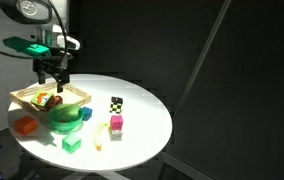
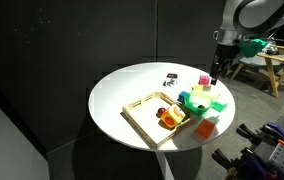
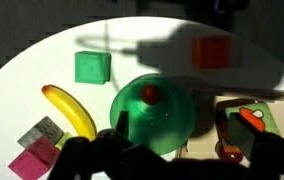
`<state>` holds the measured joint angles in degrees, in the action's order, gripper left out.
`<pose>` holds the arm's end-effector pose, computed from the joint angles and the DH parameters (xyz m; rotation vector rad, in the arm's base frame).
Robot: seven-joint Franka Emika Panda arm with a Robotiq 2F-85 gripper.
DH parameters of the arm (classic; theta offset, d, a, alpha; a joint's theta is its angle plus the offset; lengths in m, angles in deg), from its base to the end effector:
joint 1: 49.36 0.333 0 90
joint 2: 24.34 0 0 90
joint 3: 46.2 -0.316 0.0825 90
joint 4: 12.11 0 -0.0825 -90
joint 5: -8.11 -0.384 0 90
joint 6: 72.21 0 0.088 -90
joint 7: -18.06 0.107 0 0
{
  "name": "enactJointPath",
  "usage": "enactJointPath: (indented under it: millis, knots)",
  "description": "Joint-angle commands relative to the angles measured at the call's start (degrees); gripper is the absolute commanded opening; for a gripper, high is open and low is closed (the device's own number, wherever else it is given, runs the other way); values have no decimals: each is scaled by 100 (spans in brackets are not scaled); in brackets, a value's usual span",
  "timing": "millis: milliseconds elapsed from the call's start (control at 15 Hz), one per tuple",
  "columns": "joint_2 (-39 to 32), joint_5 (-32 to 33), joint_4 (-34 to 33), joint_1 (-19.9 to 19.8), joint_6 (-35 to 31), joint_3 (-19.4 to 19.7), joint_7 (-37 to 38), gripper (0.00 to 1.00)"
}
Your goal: Put the dark green block on the table
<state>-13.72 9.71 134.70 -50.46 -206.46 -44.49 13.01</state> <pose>0.4320 -0.0214 0.3288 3.1279 0.0931 -0.0544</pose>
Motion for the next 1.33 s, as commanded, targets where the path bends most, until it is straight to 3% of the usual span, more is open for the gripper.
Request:
enactJointPath:
  millis: [0, 1267]
  knots:
    - [559, -98, 237, 35, 359, 35, -202, 100]
    - [2228, 26, 703, 51, 1525, 52, -290, 100]
